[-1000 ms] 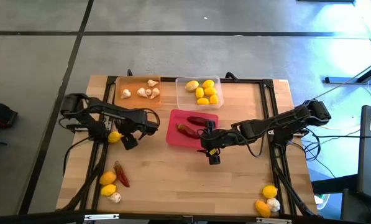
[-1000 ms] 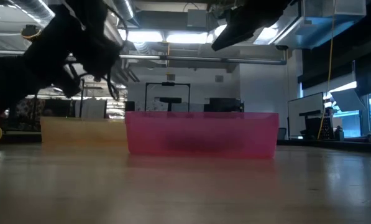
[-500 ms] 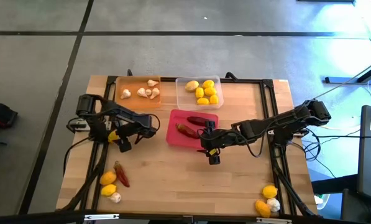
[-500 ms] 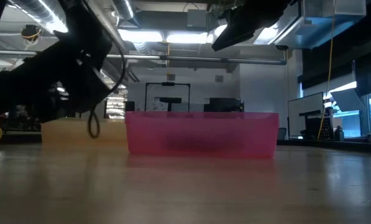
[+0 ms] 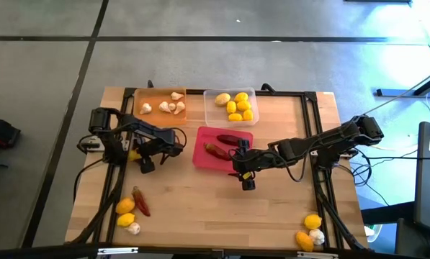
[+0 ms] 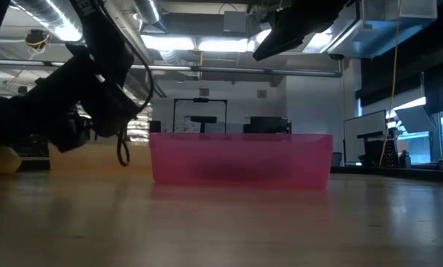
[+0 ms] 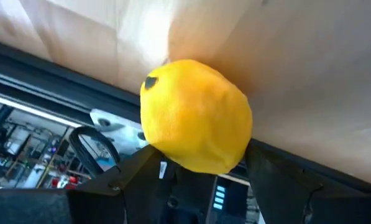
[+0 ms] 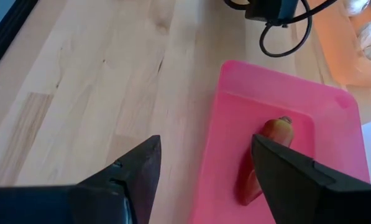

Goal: Sort produce into baskets
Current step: Put the yellow lemon in the transparent bin

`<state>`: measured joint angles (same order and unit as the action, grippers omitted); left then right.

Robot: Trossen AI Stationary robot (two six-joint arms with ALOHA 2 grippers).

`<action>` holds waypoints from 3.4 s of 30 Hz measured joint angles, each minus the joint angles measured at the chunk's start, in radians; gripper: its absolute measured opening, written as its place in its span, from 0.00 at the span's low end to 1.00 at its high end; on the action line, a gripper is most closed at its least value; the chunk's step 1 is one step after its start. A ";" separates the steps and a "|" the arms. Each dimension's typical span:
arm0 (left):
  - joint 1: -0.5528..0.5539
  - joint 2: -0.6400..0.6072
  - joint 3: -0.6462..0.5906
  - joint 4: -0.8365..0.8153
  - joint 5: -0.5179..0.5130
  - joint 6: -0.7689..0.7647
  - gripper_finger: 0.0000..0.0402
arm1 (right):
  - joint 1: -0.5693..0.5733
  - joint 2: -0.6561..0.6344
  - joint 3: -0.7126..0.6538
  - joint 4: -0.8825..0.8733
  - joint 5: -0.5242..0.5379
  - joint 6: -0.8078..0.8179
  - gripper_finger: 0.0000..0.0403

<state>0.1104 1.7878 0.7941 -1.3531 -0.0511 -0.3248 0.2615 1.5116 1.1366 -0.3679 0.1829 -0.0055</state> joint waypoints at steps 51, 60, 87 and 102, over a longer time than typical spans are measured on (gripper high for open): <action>-0.221 -0.194 0.113 0.238 -0.064 -0.100 0.63 | 0.000 0.000 0.000 0.004 0.000 0.004 0.60; -0.221 -0.194 0.113 0.238 -0.065 -0.086 0.77 | 0.000 0.000 0.000 0.004 0.000 0.004 0.60; -0.254 -0.194 0.018 0.359 -0.070 -0.151 0.74 | 0.000 -0.001 0.000 0.002 0.000 0.005 0.60; -0.254 -0.226 -0.011 0.471 -0.072 -0.046 0.39 | 0.000 -0.001 0.000 0.005 0.000 0.004 0.60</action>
<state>-0.1440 1.5616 0.7835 -0.8819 -0.1234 -0.3709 0.2617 1.5108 1.1370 -0.3627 0.1829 -0.0013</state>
